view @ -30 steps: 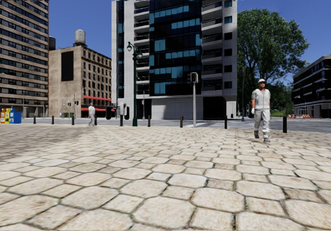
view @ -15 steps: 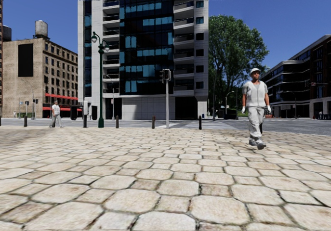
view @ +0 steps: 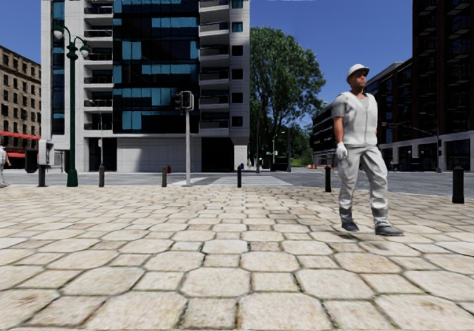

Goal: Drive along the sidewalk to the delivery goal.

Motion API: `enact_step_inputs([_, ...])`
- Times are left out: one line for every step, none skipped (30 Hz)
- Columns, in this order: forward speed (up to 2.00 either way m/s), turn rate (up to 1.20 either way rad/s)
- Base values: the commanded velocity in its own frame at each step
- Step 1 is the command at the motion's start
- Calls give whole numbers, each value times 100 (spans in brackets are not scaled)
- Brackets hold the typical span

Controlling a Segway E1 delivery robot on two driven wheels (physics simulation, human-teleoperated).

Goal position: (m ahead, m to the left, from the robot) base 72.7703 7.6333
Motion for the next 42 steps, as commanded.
enact_step_inputs([200, -48])
enact_step_inputs([200, -48])
enact_step_inputs([200, -48])
enact_step_inputs([200, -46])
enact_step_inputs([200, -46])
enact_step_inputs([200, -3])
enact_step_inputs([200, 0])
enact_step_inputs([200, 0])
enact_step_inputs([200, 0])
enact_step_inputs([200, 0])
enact_step_inputs([200, 0])
enact_step_inputs([200, 0])
enact_step_inputs([200, 0])
enact_step_inputs([200, 0])
enact_step_inputs([200, 0])
enact_step_inputs([200, 0])
enact_step_inputs([200, 0])
enact_step_inputs([200, 0])
enact_step_inputs([200, 0])
enact_step_inputs([200, 0])
enact_step_inputs([200, 0])
enact_step_inputs([200, 0])
enact_step_inputs([200, 0])
enact_step_inputs([200, 0])
enact_step_inputs([200, 0])
enact_step_inputs([200, 0])
enact_step_inputs([200, 0])
enact_step_inputs([200, 0])
enact_step_inputs([200, 0])
enact_step_inputs([200, 0])
enact_step_inputs([200, 0])
enact_step_inputs([200, 0])
enact_step_inputs([200, 0])
enact_step_inputs([200, 0])
enact_step_inputs([200, 0])
enact_step_inputs([200, 0])
enact_step_inputs([200, 0])
enact_step_inputs([200, 0])
enact_step_inputs([200, 0])
enact_step_inputs([200, 0])
enact_step_inputs([200, 0])
enact_step_inputs([200, 0])
